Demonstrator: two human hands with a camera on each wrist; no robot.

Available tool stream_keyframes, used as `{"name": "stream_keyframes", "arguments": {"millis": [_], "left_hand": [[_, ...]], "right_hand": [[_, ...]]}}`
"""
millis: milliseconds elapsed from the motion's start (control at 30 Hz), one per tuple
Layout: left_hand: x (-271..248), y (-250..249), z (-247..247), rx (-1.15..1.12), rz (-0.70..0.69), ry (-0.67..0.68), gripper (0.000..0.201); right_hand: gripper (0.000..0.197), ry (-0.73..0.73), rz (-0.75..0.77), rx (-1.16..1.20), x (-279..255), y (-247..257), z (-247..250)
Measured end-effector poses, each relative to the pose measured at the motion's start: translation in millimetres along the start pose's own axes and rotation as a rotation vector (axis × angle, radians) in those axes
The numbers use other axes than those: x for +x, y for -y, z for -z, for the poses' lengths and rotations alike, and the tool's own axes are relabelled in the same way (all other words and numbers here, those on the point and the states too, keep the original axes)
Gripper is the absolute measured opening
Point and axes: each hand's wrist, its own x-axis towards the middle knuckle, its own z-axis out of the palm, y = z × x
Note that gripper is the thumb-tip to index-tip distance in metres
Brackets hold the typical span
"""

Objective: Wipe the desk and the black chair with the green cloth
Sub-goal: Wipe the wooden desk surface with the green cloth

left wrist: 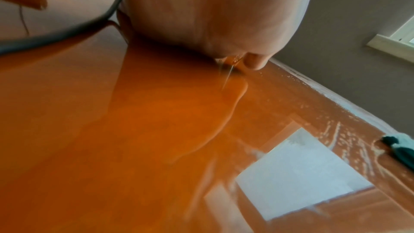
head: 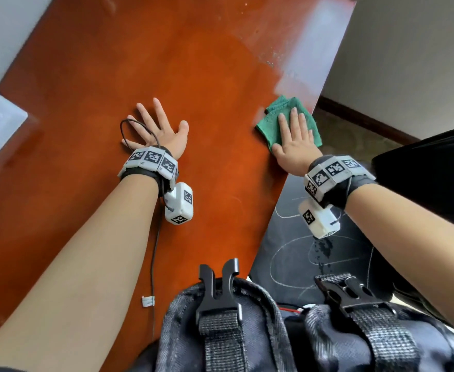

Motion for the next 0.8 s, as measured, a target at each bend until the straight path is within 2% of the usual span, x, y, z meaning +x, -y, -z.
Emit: {"name": "stream_keyframes", "arguments": {"millis": [133,367,567,733,800], "left_hand": [[0,1,1,-0.026,0.006,-0.001,0.069],[-1,5,-8,-0.023,-0.058,-0.074,0.070],[2,-7,-10,0.005,0.021,-0.106,0.069],[8,-49,-6,0.054,-0.130,-0.139,0.071],[14,-69,-6,0.033,-0.147,-0.129,0.070]], "right_hand": [[0.066,0.019,-0.030,0.014,-3,6,5],[0.065,-0.049,-0.096,-0.012,18,6,21],[0.064,-0.039,-0.084,-0.020,29,0,27],[0.064,-0.044,-0.074,-0.001,41,-7,33],[0.064,-0.045,-0.069,0.003,47,-10,36]]}}
